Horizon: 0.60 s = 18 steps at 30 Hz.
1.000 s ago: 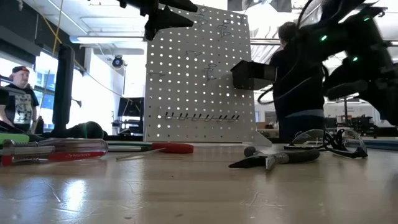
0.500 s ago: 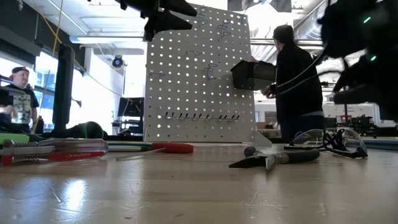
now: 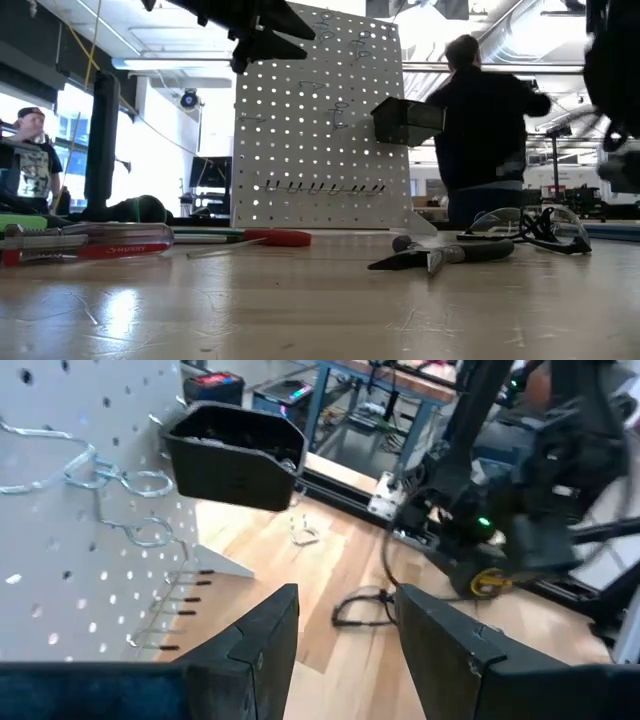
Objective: Hang tools onto peg board
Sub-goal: Put the socket into the black bin on the peg board
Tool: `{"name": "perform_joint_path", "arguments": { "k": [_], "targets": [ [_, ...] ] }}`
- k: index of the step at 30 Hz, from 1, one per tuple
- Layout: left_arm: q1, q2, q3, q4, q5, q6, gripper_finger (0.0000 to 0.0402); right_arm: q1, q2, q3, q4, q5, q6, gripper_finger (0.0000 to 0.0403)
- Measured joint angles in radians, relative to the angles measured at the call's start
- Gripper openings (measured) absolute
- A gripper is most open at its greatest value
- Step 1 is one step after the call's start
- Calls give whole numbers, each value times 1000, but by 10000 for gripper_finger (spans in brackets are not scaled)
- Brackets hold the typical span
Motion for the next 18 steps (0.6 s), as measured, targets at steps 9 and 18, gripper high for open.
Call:
{"name": "perform_joint_path", "arguments": {
  "k": [9, 18],
  "targets": [
    [0, 0, 0, 1, 23, 0, 163, -70, 9, -95, 75, 13, -9, 0],
    [0, 0, 0, 1, 20, 0, 163, -125, 165, -96, 86, 29, 39, 0]
  ]
}}
